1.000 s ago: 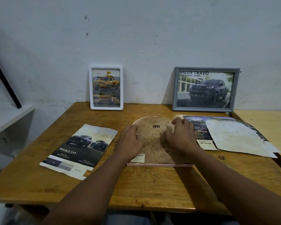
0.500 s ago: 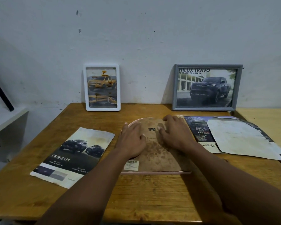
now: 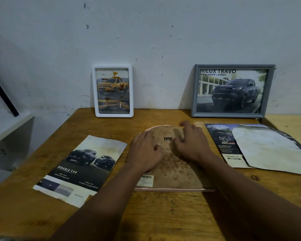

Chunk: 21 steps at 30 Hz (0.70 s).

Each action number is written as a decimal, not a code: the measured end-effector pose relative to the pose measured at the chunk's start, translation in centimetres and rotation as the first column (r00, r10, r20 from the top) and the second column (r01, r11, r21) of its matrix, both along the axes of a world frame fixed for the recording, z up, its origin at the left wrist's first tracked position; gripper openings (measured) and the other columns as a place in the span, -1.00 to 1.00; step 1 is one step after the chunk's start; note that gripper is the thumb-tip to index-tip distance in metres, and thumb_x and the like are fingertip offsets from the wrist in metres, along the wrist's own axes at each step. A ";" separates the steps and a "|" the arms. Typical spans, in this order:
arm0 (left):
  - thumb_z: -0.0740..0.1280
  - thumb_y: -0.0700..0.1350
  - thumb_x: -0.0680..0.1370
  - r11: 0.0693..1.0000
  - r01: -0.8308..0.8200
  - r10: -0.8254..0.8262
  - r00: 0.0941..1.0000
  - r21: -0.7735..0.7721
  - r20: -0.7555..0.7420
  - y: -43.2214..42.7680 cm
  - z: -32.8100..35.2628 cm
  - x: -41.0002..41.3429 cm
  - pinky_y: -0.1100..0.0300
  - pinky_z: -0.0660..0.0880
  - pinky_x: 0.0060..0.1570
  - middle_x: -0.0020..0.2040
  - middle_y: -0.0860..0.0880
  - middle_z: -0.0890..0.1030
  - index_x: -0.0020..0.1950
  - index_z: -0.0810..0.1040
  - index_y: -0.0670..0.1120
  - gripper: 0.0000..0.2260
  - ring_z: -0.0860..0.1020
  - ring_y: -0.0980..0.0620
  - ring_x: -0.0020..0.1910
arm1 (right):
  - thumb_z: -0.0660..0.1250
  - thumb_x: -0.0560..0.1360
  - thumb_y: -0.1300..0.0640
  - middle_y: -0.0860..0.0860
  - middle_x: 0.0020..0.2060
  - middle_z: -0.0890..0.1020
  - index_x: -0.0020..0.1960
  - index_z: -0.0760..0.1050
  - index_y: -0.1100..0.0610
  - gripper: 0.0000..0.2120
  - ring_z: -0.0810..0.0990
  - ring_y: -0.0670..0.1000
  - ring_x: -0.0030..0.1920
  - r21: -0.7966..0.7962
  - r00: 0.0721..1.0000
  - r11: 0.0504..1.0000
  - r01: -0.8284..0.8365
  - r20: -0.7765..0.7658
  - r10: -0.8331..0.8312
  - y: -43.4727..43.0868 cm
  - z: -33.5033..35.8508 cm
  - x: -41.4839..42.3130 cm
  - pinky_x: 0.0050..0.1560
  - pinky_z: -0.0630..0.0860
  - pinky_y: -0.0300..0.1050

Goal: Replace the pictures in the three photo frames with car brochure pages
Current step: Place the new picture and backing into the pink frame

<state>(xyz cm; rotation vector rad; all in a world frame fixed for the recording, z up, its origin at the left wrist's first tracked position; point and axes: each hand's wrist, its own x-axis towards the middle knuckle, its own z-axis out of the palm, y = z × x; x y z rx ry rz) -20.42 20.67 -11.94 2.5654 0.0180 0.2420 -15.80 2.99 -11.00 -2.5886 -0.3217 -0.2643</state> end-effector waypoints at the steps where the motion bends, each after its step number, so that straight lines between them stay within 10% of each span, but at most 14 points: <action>1: 0.25 0.05 0.62 1.000 0.003 -0.003 1.000 -0.015 0.004 0.0 0.1 -0.1 0.00 0.25 0.48 0.52 -0.03 0.37 0.58 0.26 -0.05 -0.46 0.26 -0.05 0.52 | 0.31 0.49 -0.13 0.11 0.27 0.51 0.43 0.24 -0.01 -0.43 0.41 0.14 0.29 0.051 1.000 0.999 0.009 -0.009 -0.008 -0.1 -0.1 0.1 0.26 0.42 0.12; 12: 0.29 0.13 0.60 0.962 -0.062 0.047 0.997 -0.265 -0.064 0.4 0.5 -0.2 -0.07 0.32 0.44 0.54 0.00 0.35 0.60 0.21 0.10 -0.42 0.33 -0.06 0.48 | 0.29 0.52 -0.09 0.07 0.11 0.60 0.30 0.38 0.04 -0.59 0.47 0.08 0.16 -0.004 0.999 1.000 -0.010 0.046 0.010 -0.7 -0.1 0.1 0.16 0.46 0.09; 21: 0.18 0.19 0.61 0.993 0.085 -0.075 0.990 0.077 -0.119 0.0 0.2 -0.1 -0.13 0.12 0.54 0.65 0.00 0.09 0.66 -0.08 0.06 -0.29 0.01 -0.14 0.61 | 0.10 0.57 -0.14 0.08 -0.03 0.66 0.28 0.35 0.06 -0.62 0.50 0.11 0.08 -0.294 0.982 0.955 -0.037 0.164 0.089 -0.3 -0.3 -0.3 0.07 0.44 0.05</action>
